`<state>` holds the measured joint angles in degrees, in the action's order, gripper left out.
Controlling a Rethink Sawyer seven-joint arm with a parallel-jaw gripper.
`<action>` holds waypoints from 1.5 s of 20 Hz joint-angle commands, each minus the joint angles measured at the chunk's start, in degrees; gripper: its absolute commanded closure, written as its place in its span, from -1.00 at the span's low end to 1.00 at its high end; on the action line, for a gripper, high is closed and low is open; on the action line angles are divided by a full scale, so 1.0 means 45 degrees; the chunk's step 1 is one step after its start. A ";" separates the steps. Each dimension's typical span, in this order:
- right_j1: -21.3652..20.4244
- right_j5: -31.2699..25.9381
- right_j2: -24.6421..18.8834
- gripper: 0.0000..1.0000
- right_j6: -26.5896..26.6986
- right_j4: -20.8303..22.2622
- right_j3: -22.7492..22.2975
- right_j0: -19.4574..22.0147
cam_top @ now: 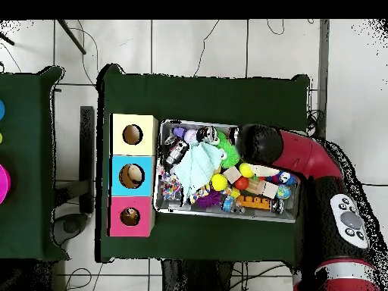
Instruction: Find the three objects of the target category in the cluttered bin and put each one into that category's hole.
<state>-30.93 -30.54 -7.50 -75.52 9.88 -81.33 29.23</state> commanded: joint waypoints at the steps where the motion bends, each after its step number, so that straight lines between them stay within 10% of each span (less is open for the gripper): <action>1: 0.0540 0.0825 -0.0284 -1.00 -0.2453 -0.0247 -0.2310 0.0226; 13: 0.0905 0.3068 -0.0112 -1.00 -0.3407 -0.0321 -0.4028 0.0277; 28: 0.3430 0.6767 -0.0224 -1.00 -0.4022 -0.1240 -0.3767 -0.0390; 29: 0.3465 0.7014 -0.0254 1.00 -0.4022 -0.1325 -0.3820 -0.0397; 30: 0.3429 0.6946 -0.0161 1.00 -0.4091 -0.1451 -0.3812 -0.0506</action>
<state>-23.90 0.53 -6.55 -79.13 6.06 -94.63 28.15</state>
